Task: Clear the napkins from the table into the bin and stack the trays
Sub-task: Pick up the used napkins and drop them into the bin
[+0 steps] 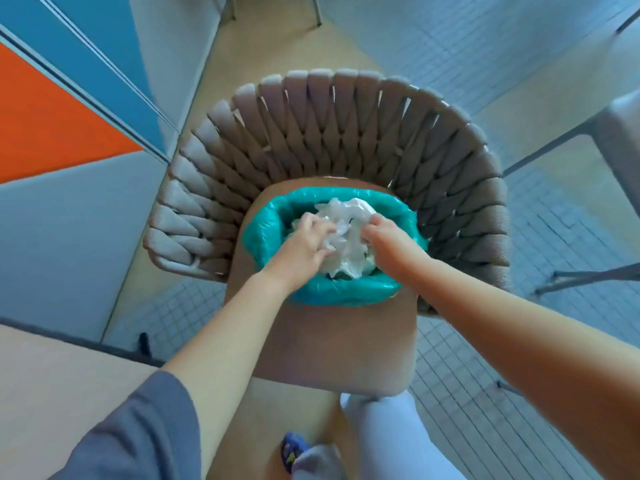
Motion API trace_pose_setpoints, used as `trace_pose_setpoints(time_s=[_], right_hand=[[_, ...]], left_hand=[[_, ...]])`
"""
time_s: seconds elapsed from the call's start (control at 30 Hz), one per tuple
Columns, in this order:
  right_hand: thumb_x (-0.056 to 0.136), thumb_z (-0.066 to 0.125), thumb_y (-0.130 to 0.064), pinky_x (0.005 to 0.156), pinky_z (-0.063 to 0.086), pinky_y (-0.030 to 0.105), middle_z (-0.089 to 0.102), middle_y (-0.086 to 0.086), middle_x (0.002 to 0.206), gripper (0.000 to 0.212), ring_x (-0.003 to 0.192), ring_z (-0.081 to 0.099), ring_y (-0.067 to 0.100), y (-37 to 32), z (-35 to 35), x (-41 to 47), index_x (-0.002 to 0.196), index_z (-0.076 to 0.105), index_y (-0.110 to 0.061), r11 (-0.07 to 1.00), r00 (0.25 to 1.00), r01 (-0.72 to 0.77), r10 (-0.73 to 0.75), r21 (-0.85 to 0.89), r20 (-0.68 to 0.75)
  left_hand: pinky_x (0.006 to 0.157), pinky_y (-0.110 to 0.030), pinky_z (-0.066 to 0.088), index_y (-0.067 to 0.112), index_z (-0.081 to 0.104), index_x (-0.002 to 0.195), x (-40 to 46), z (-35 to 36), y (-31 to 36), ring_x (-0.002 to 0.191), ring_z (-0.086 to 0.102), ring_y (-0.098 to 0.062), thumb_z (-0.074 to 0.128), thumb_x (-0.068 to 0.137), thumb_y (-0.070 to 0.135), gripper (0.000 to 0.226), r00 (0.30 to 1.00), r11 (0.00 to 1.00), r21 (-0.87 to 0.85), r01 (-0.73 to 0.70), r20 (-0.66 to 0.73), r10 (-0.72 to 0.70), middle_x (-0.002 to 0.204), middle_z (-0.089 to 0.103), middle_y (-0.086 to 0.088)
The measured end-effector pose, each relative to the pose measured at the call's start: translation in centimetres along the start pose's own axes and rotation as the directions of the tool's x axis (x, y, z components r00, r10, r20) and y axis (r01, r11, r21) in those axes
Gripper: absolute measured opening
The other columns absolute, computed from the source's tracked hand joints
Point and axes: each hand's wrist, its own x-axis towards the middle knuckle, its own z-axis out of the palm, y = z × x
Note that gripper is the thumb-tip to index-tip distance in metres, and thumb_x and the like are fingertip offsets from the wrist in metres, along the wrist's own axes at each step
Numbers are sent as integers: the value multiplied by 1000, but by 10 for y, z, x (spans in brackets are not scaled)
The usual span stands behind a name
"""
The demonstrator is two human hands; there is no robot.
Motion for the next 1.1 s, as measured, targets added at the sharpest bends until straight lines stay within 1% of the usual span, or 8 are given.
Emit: trace_pose_setpoints(time_s=[0.07,0.13,0.23,0.37,0.5,0.6,0.77,1.1], right_hand=[[86,43,-9,70,49,31,57,7,102,25,85,56,22,7,20,11,107,54,-11,999,999,34,-35,-40,-21],[85,44,-9,84,51,44,57,16,109,26,95,57,32,12,34,19,108,56,-9,999,999,21,-20,-28,38],[90,42,2,92,42,41,50,23,121,27,110,49,38,17,50,24,110,60,3,996,986,37,-24,-80,166],[89,47,-5,96,45,35,54,16,122,28,109,53,33,19,53,22,113,60,-4,996,974,-1,22,-91,227],[87,48,-7,90,48,37,58,15,116,29,107,56,33,9,29,18,114,59,-5,991,987,-28,48,-134,153],[87,48,-6,88,50,38,57,12,121,34,110,55,31,-8,3,14,120,55,-10,983,996,-64,73,-174,46],[82,46,-1,82,48,37,55,11,117,37,110,52,32,-58,-27,3,116,57,-11,978,999,-24,17,-207,-35],[85,47,-6,76,48,39,51,14,111,21,109,49,33,-241,10,-34,103,58,-7,914,947,302,-320,-271,-23]], left_hand=[[105,-31,35,11,52,120,10,12,-14,105,51,-22,56,89,10,31,994,994,-16,105,-19,-105,117,39,-3],[104,-28,33,7,55,117,17,26,-29,112,49,-25,51,90,5,27,983,983,15,180,15,-181,117,44,-3],[108,-38,33,3,55,121,25,48,-45,118,45,-36,46,87,2,35,956,955,210,207,165,-243,128,50,-17],[104,-45,33,7,50,125,30,45,-35,120,38,-36,42,90,12,36,920,913,343,222,236,-313,132,45,-17],[107,-48,32,19,49,128,14,18,-22,127,33,-32,42,86,3,46,963,938,252,238,64,-262,145,29,-4],[105,-45,36,24,55,125,-6,-3,-15,127,37,-26,46,81,-1,51,979,962,183,202,-7,-204,145,34,4],[104,-41,36,22,56,126,-44,-37,-4,129,35,-23,44,79,-2,54,983,968,183,173,-100,-157,141,39,1],[99,-37,38,16,58,123,-216,-110,-48,123,42,-26,53,88,17,35,868,930,192,313,-454,-199,133,51,-5]])
